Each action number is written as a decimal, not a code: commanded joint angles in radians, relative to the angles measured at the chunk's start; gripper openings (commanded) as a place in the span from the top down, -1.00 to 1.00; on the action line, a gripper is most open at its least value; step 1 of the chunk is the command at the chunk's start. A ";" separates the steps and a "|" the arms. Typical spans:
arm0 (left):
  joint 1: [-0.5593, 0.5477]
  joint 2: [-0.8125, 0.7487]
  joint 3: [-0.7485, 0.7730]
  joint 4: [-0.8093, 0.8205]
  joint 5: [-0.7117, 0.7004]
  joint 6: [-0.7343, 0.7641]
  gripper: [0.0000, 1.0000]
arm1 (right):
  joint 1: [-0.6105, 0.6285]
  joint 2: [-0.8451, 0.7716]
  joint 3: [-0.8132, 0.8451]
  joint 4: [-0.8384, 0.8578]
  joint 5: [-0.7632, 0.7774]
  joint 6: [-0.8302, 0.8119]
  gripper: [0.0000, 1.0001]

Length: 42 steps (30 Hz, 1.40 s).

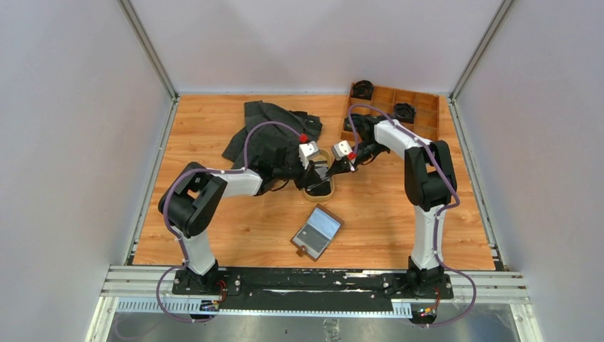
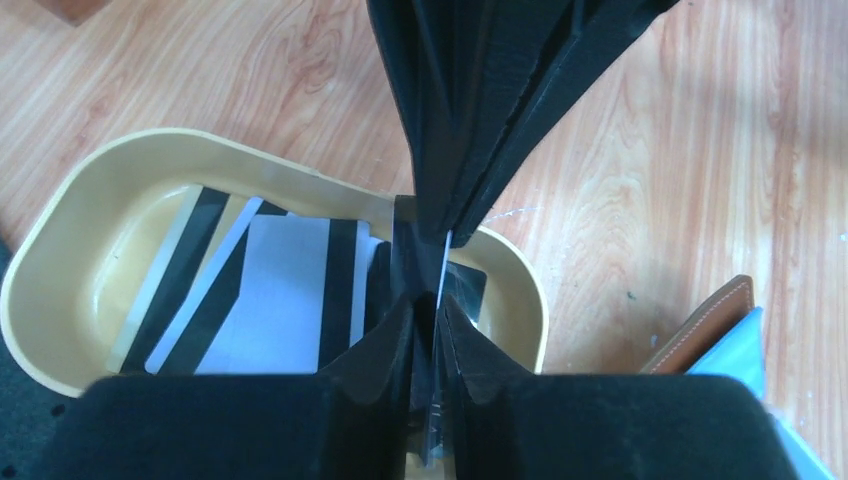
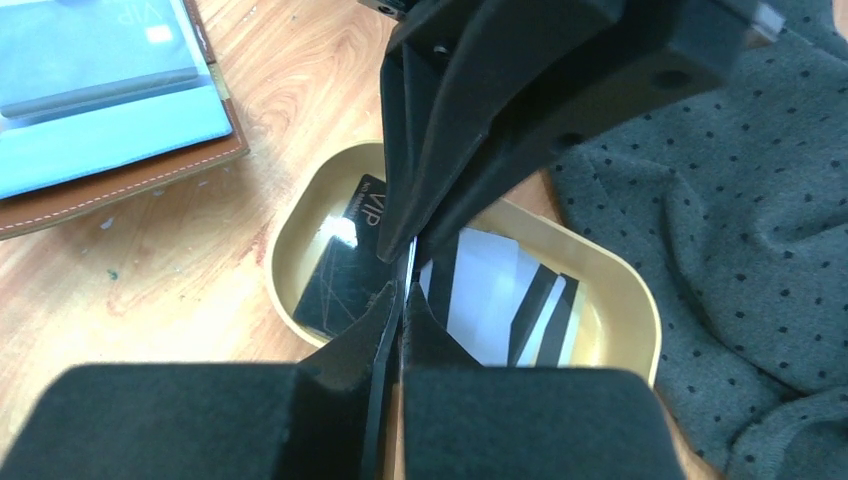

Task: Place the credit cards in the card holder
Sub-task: Pick up the credit card from the storage box.

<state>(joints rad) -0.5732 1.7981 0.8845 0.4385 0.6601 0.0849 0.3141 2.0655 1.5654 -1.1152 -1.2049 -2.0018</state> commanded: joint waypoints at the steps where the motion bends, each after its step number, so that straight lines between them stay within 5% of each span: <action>1: 0.004 0.017 0.025 0.011 -0.033 0.007 0.97 | 0.012 -0.016 0.032 -0.052 -0.023 -0.034 1.00; 5: 0.004 -0.003 0.008 0.011 -0.084 0.007 1.00 | 0.016 -0.003 0.053 -0.052 -0.015 0.017 0.94; 11: 0.003 -0.070 -0.052 0.011 -0.186 0.061 1.00 | 0.015 0.027 0.118 -0.052 -0.025 0.209 0.23; 17: 0.003 -0.097 -0.065 0.011 -0.182 0.084 1.00 | 0.013 0.035 0.182 -0.053 -0.011 0.396 0.06; 42: -0.020 -0.094 -0.062 0.011 -0.126 0.113 1.00 | 0.060 0.132 0.273 -0.056 0.054 0.511 0.36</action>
<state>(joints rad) -0.5861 1.7267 0.8337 0.4442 0.5163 0.1738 0.3538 2.1761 1.8114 -1.1404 -1.1938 -1.4876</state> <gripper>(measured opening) 0.010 0.317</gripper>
